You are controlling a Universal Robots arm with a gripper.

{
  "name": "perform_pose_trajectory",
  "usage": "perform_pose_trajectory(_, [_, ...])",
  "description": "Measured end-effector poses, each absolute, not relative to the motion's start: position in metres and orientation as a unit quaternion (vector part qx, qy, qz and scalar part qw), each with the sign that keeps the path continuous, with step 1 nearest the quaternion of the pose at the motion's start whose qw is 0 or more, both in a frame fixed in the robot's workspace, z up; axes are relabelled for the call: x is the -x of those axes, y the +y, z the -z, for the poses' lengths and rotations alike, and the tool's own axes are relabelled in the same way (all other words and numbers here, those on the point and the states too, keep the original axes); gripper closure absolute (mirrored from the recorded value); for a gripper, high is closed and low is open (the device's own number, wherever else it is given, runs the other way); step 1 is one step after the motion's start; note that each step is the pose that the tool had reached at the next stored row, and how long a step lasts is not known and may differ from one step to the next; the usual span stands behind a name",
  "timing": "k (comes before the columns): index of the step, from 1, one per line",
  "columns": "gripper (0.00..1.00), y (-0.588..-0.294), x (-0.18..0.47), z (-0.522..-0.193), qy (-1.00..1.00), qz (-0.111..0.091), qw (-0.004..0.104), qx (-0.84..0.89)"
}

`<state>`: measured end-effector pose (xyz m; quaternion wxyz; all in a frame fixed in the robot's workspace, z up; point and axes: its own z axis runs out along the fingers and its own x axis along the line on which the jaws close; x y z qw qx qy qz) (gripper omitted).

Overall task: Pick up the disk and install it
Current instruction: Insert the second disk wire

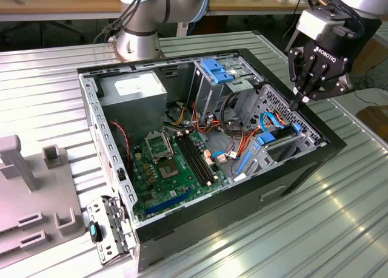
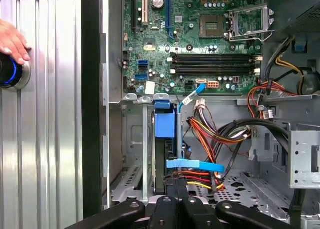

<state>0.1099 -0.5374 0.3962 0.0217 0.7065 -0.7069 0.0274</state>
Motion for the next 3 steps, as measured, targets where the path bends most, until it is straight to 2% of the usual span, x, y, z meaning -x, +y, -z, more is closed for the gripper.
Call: perform_pose_trajectory(3, [0.89,-0.5374,-0.1099,-0.3962,-0.707,-0.027,0.022,-0.707])
